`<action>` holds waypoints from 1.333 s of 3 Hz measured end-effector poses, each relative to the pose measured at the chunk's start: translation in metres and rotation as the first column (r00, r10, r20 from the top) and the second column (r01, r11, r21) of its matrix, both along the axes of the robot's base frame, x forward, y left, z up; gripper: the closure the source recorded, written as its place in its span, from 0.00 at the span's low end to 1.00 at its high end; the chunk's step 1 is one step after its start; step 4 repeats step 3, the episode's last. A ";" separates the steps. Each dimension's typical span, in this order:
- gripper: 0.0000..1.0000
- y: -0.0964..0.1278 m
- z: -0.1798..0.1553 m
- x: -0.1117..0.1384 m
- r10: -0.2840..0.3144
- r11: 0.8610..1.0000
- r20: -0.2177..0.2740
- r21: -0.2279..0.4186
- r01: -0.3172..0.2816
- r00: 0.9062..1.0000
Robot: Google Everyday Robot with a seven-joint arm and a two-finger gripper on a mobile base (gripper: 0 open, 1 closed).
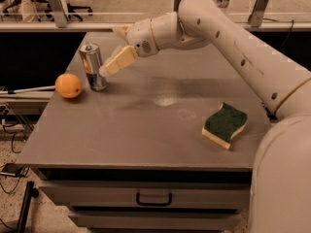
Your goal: Move redbull can near orange
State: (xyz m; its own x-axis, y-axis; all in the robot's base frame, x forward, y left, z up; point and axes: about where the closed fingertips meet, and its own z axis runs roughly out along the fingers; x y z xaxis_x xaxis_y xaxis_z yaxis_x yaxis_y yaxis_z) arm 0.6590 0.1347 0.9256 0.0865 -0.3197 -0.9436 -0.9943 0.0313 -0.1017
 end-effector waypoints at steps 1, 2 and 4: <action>0.00 -0.062 0.017 0.015 -0.092 0.994 0.022 0.052 0.091 0.995; 0.00 -0.089 0.026 0.023 -0.160 0.985 0.011 0.068 0.159 0.987; 0.00 -0.090 0.026 0.023 -0.163 0.984 0.011 0.068 0.162 0.986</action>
Offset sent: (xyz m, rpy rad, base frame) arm 0.0333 -0.1298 0.0365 0.0844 -0.0098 -0.2539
